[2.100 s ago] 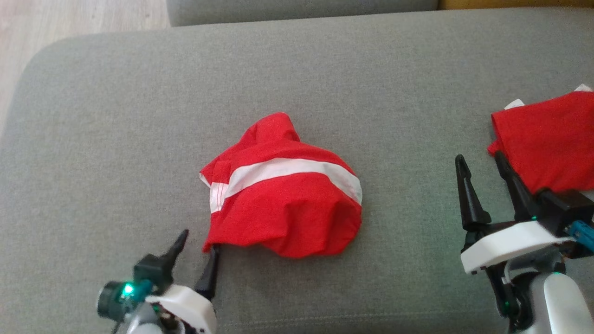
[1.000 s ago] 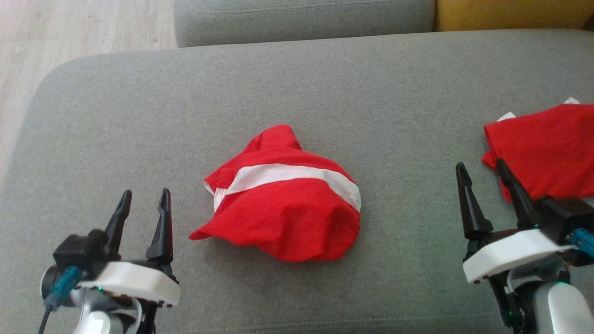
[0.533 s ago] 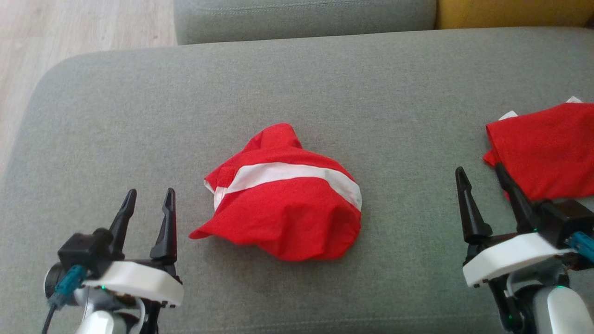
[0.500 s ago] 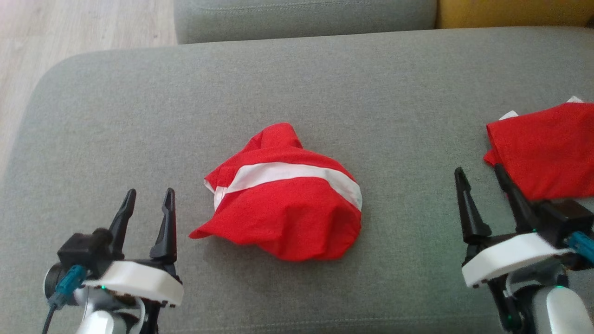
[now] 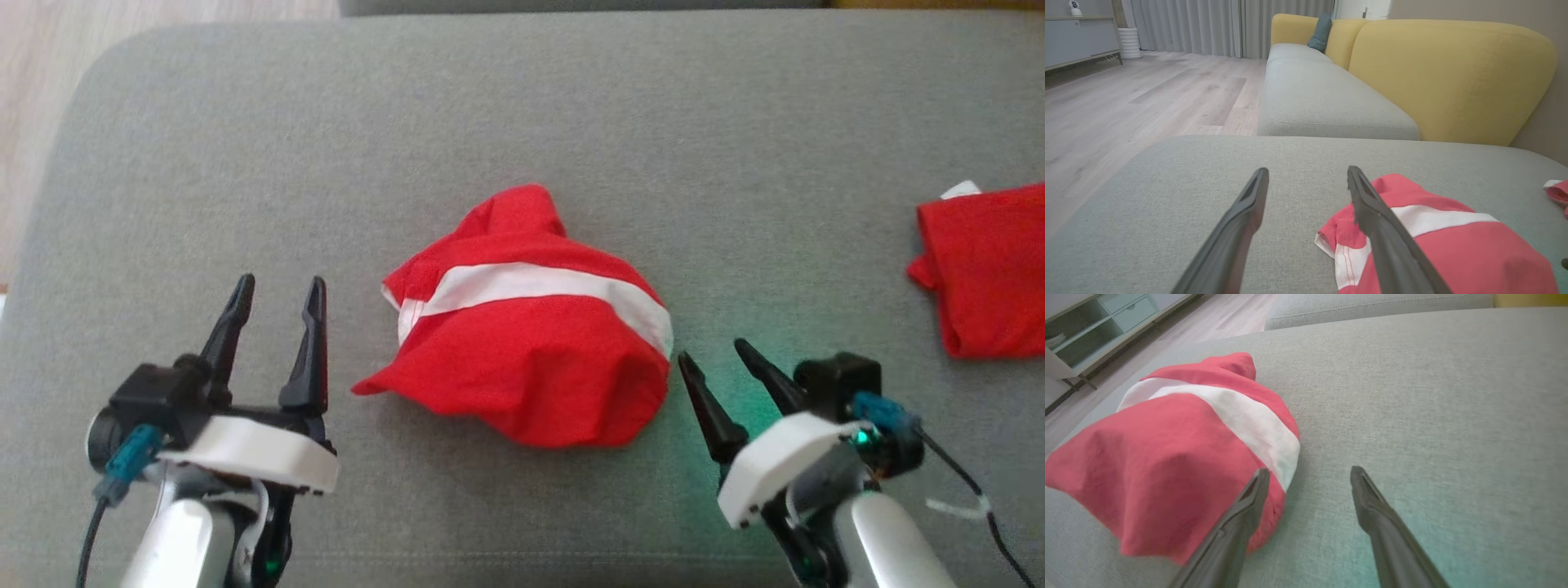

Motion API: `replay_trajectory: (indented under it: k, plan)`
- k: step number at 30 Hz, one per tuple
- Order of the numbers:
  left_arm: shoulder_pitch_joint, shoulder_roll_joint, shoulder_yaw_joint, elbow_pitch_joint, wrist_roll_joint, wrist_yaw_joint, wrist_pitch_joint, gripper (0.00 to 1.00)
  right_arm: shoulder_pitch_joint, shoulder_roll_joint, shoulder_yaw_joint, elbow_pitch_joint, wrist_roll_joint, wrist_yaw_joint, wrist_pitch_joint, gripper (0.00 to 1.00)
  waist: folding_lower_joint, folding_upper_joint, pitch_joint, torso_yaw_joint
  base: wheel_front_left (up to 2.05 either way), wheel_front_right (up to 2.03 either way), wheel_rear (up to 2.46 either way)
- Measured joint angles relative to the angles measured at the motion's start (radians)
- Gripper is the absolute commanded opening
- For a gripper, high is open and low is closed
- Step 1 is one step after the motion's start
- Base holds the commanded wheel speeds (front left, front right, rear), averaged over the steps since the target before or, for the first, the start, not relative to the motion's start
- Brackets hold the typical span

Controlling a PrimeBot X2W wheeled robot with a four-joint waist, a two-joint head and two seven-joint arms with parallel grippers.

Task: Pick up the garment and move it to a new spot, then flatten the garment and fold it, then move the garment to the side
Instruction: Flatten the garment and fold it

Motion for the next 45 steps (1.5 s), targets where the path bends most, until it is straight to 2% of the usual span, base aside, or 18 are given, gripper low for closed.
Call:
replay_trajectory:
  k: [8, 9, 10, 11, 12, 19, 27, 33, 34, 35, 36, 41, 45]
  plan:
    - [-0.036, -0.005, -0.008, 0.035, 0.0, -0.01, -0.027, 1.0, -0.099, -0.001, 0.057, 0.159, 0.077, 0.0, -0.03, 1.0, 0.0, 0.0, 0.041, 0.037, 0.0, 0.0, 0.0]
    - [-0.039, -0.005, -0.008, 0.039, 0.0, -0.011, -0.031, 1.0, -0.106, -0.001, 0.062, 0.177, 0.086, 0.0, -0.032, 0.78, 0.0, 0.0, 0.043, 0.039, 0.0, 0.0, 0.0]
    - [-0.041, -0.006, -0.009, 0.042, 0.0, -0.011, -0.035, 1.0, -0.111, -0.002, 0.067, 0.189, 0.095, 0.0, -0.034, 0.45, 0.0, 0.0, 0.046, 0.04, 0.0, 0.0, 0.0]
    - [-0.042, -0.006, -0.009, 0.044, 0.0, -0.011, -0.036, 1.0, -0.115, -0.002, 0.072, 0.199, 0.105, 0.0, -0.035, 0.19, 0.0, 0.0, 0.047, 0.042, 0.0, 0.0, 0.0]
    - [-0.044, -0.006, -0.009, 0.046, 0.0, -0.011, -0.039, 1.0, -0.121, -0.002, 0.077, 0.209, 0.107, 0.0, -0.037, 0.0, 0.0, 0.0, 0.049, 0.042, 0.0, 0.0, 0.0]
    - [-0.055, -0.01, -0.009, 0.053, 0.0, -0.009, -0.052, 1.0, -0.146, -0.012, 0.059, 0.195, 0.064, 0.0, -0.057, 0.0, 0.0, 0.0, 0.046, 0.04, 0.0, 0.0, 0.0]
    - [-0.054, -0.01, -0.01, 0.053, 0.0, -0.006, -0.061, 1.0, -0.146, -0.137, -0.029, 0.11, -0.003, 0.0, -0.035, 0.0, 0.0, 0.0, 0.044, 0.025, 0.0, 0.0, 0.0]
    - [-0.054, -0.01, -0.021, 0.054, 0.0, 0.001, -0.061, 1.0, -0.148, -0.191, -0.058, 0.128, -0.016, 0.0, -0.032, 0.0, 0.0, 0.0, 0.05, 0.022, 0.0, 0.0, 0.0]
    - [-0.054, -0.01, -0.025, 0.056, 0.0, 0.001, -0.061, 1.0, -0.148, -0.191, -0.062, 0.139, -0.016, 0.0, -0.039, 0.28, 0.0, 0.0, 0.05, 0.021, 0.0, 0.0, 0.0]
    - [-0.054, -0.01, -0.027, 0.06, 0.0, 0.001, -0.062, 1.0, -0.148, -0.19, -0.063, 0.15, -0.016, 0.0, -0.047, 0.81, 0.0, 0.0, 0.05, 0.021, 0.0, 0.0, 0.0]
    - [-0.054, -0.01, -0.028, 0.063, 0.0, 0.001, -0.062, 1.0, -0.148, -0.188, -0.064, 0.16, -0.014, 0.0, -0.055, 1.0, 0.0, 0.0, 0.05, 0.02, 0.0, 0.0, 0.0]
    - [-0.054, -0.01, -0.03, 0.069, 0.0, 0.001, -0.062, 1.0, -0.148, -0.183, -0.076, 0.182, -0.013, 0.0, -0.088, 1.0, 0.0, 0.0, 0.042, 0.014, 0.0, 0.0, 0.0]
    - [-0.05, -0.008, -0.03, 0.072, -0.005, 0.002, -0.062, 1.0, -0.14, -0.163, -0.095, 0.146, -0.007, 0.0, -0.132, 1.0, 0.0, 0.0, 0.029, 0.007, 0.0, 0.0, 0.0]
